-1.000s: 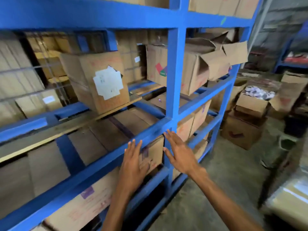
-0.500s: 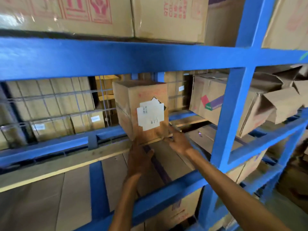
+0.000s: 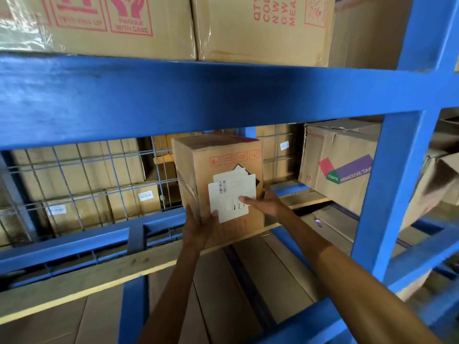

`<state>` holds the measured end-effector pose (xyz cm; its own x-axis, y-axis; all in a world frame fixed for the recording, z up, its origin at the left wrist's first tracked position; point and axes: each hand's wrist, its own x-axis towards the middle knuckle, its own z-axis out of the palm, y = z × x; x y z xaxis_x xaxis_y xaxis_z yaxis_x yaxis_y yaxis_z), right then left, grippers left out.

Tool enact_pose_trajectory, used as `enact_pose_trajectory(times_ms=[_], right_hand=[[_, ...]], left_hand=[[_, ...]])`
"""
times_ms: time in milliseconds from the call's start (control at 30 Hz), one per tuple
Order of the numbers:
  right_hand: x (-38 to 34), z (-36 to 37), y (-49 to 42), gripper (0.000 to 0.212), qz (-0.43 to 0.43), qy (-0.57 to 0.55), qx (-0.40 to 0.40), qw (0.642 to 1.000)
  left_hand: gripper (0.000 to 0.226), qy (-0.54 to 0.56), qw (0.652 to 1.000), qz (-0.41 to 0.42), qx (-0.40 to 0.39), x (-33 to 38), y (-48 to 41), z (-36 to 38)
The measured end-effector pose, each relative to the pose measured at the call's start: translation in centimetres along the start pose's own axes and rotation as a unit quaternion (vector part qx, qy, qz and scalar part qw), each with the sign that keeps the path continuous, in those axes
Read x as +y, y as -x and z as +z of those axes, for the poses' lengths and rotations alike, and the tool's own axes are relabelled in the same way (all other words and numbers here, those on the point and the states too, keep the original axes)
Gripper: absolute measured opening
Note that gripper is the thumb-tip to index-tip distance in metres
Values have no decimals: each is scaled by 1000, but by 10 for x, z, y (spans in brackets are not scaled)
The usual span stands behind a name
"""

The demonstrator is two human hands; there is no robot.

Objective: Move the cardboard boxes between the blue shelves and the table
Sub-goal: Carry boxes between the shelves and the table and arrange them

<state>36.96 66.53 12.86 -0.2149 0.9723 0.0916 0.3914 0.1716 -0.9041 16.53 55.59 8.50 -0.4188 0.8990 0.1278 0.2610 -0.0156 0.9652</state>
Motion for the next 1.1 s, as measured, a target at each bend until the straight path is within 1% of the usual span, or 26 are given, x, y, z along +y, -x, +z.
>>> enact_pose_trajectory(times_ms=[33, 67, 100, 167, 200, 233, 267, 333, 367, 433, 500, 567, 600, 667, 767, 833, 900, 967, 1033, 1100], right_hand=[[4, 3, -3, 63, -16, -5, -1, 1000], [7, 7, -6, 59, -26, -14, 3, 1000], [8, 11, -4, 58, -23, -24, 10, 999], [7, 17, 1, 64, -20, -35, 33, 999], [6, 19, 5, 64, -14, -31, 46, 998], [5, 20, 9, 64, -8, -21, 57, 998], [4, 21, 15, 66, -5, -12, 65, 998], [5, 23, 24, 72, -3, -1, 80, 997], [6, 23, 30, 74, -6, 2, 86, 996], [6, 23, 46, 74, -18, 1, 91, 996], [4, 23, 68, 66, -32, -7, 95, 995], [5, 23, 94, 49, -54, -9, 98, 994], [5, 24, 108, 46, -67, -12, 103, 992], [8, 25, 137, 49, -80, -22, 117, 990], [12, 26, 186, 52, -83, -33, 139, 986], [19, 26, 217, 63, -69, -31, 157, 985], [24, 26, 246, 70, -67, -35, 166, 983], [25, 28, 272, 67, -55, -46, 172, 982], [25, 29, 295, 62, -42, -44, 172, 983], [24, 31, 312, 60, -37, -38, 173, 983]], left_hand=[[106, 2, 1000, 6, -16, 5, 2, 1], [92, -8, 1000, 11, -21, 9, 4, 2], [80, -27, 999, 15, -12, 10, 5, 4], [69, -23, 999, 32, 11, 10, 9, 10], [68, -8, 999, 39, 20, 9, 12, 13], [71, 16, 999, 46, 21, 2, 10, 15], [80, 44, 998, 54, 13, -4, 9, 14], [109, 88, 995, 50, 9, -21, 3, 14], [117, 100, 993, 56, 7, -26, 5, 13], [122, 93, 993, 67, 10, -19, 26, 8], [117, 87, 992, 85, 18, -9, 52, 1], [102, 90, 992, 93, 17, -8, 76, -5], [97, 99, 991, 91, 6, -9, 89, -9], [89, 109, 990, 90, -16, -12, 116, -17], [78, 72, 995, 74, 4, -4, 163, -24], [67, 56, 997, 49, 8, -1, 192, -27], [51, 66, 996, 55, -13, -1, 221, -33], [36, 65, 996, 57, -21, -5, 241, -39], [36, 62, 996, 56, -27, -10, 255, -43], [49, 55, 996, 62, -41, -12, 267, -47]])
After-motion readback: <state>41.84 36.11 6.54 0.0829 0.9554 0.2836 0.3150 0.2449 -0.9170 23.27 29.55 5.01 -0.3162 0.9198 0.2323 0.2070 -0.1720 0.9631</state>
